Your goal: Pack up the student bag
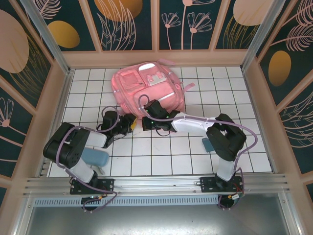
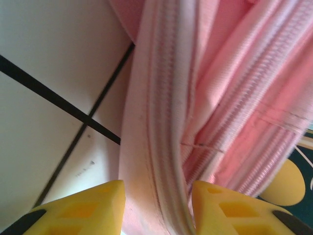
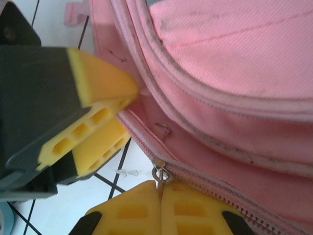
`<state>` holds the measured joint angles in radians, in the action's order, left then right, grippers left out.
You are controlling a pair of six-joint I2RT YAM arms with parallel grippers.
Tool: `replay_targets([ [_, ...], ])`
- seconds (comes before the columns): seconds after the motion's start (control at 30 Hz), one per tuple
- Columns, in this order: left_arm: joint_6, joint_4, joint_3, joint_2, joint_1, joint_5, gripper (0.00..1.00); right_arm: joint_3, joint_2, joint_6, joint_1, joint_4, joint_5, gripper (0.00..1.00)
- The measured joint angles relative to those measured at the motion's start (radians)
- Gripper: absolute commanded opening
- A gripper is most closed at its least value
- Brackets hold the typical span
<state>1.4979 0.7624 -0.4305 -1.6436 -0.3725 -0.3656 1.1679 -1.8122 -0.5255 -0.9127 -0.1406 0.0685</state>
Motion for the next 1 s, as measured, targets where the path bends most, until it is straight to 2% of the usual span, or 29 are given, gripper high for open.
replay_targets([
  [0.1,-0.001,0.001,-0.010,-0.013,0.000,0.011,0.31,0.000,0.000,0.006,-0.020,-0.035,-0.043,0.00],
  [0.3,-0.015,-0.003,-0.021,-0.013,-0.003,0.045,0.08,-0.011,0.036,0.008,-0.040,-0.112,-0.135,0.00],
  [0.4,-0.029,-0.010,-0.028,-0.013,-0.008,0.060,0.01,-0.012,0.065,0.007,-0.039,-0.177,-0.190,0.00],
  [0.67,-0.073,-0.069,-0.045,-0.003,-0.009,0.082,0.00,-0.018,0.107,0.000,-0.005,-0.359,-0.348,0.00],
  [0.9,-0.117,-0.119,-0.067,0.019,-0.008,0.077,0.00,-0.047,0.157,0.012,0.127,-0.403,-0.432,0.00],
  [1.0,-0.143,-0.152,-0.103,0.019,-0.008,0.056,0.00,-0.047,0.157,0.017,0.148,-0.403,-0.438,0.00],
])
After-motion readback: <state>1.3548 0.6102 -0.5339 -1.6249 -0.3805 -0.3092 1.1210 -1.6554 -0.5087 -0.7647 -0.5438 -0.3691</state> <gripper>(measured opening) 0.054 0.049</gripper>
